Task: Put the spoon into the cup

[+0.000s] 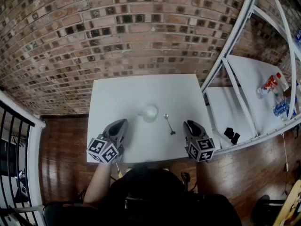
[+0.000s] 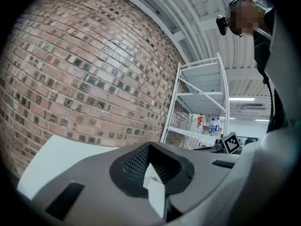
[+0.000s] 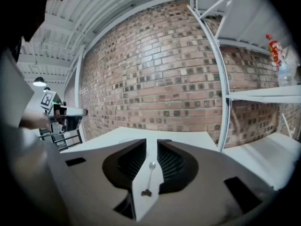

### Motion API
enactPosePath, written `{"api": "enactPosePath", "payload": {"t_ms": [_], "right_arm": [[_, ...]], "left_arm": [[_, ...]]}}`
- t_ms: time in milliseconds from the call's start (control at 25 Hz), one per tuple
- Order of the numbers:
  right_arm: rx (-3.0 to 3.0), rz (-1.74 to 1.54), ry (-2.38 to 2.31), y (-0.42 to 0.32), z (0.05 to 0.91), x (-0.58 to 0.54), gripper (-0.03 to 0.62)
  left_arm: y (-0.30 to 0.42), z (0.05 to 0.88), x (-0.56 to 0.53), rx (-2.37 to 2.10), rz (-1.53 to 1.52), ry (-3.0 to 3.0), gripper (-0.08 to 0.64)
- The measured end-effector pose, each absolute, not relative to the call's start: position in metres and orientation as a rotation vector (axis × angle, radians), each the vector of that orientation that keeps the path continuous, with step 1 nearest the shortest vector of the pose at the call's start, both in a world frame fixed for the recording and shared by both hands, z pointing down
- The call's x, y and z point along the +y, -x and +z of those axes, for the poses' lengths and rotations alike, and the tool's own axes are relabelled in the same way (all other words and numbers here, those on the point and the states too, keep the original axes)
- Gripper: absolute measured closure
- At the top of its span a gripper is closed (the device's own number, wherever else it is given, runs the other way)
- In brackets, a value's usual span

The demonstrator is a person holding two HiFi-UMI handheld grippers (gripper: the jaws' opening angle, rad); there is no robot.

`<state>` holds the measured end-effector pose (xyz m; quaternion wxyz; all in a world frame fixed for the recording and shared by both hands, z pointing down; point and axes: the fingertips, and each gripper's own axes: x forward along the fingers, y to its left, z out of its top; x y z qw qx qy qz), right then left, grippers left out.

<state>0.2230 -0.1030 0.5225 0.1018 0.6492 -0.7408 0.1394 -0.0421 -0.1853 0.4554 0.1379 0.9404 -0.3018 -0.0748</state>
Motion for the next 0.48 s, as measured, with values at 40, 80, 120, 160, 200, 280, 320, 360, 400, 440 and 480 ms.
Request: {"api": "enactPosePath", "payload": {"t_ms": [40,80,120,160,200,280,320,360,400,440,480], "right_arm": [[-2.163,0.412,-1.91,-0.225,0.53,-0.106,0.526],[-2.141,0.414,-1.902,-0.227,0.536,-0.108,0.516],[-2.124,0.42,-1.893,-0.228,0.543,-0.11,0.511],[-2.112,0.429,-1.883,-0.229,0.548,-0.112,0.509],[-2.103,0.441,-1.87,-0.229,0.553,-0.114,0.508],[-2.089,0.467,-1.839,-0.228,0.564,-0.117,0.508],[-2.081,0.482,-1.821,-0.227,0.571,-0.12,0.508],[-2.071,0.502,-1.8,-0.226,0.579,-0.121,0.508],[-2.056,0.529,-1.774,-0.223,0.59,-0.122,0.478],[-2.037,0.561,-1.745,-0.221,0.603,-0.122,0.439],[-2.014,0.594,-1.716,-0.218,0.617,-0.12,0.431]], "left_arm": [[0.043,0.457,-0.19,-0.878,-0.213,-2.718,0.555],[0.043,0.459,-0.194,-0.883,-0.211,-2.715,0.555],[0.044,0.461,-0.198,-0.888,-0.209,-2.711,0.555],[0.044,0.463,-0.201,-0.891,-0.206,-2.708,0.555],[0.044,0.464,-0.204,-0.892,-0.202,-2.704,0.555],[0.044,0.468,-0.206,-0.891,-0.194,-2.695,0.555],[0.045,0.47,-0.207,-0.892,-0.191,-2.688,0.555],[0.045,0.473,-0.206,-0.894,-0.189,-2.679,0.555],[0.046,0.476,-0.205,-0.896,-0.183,-2.67,0.555],[0.047,0.48,-0.203,-0.898,-0.174,-2.66,0.555],[0.048,0.484,-0.201,-0.901,-0.163,-2.651,0.556]]}}
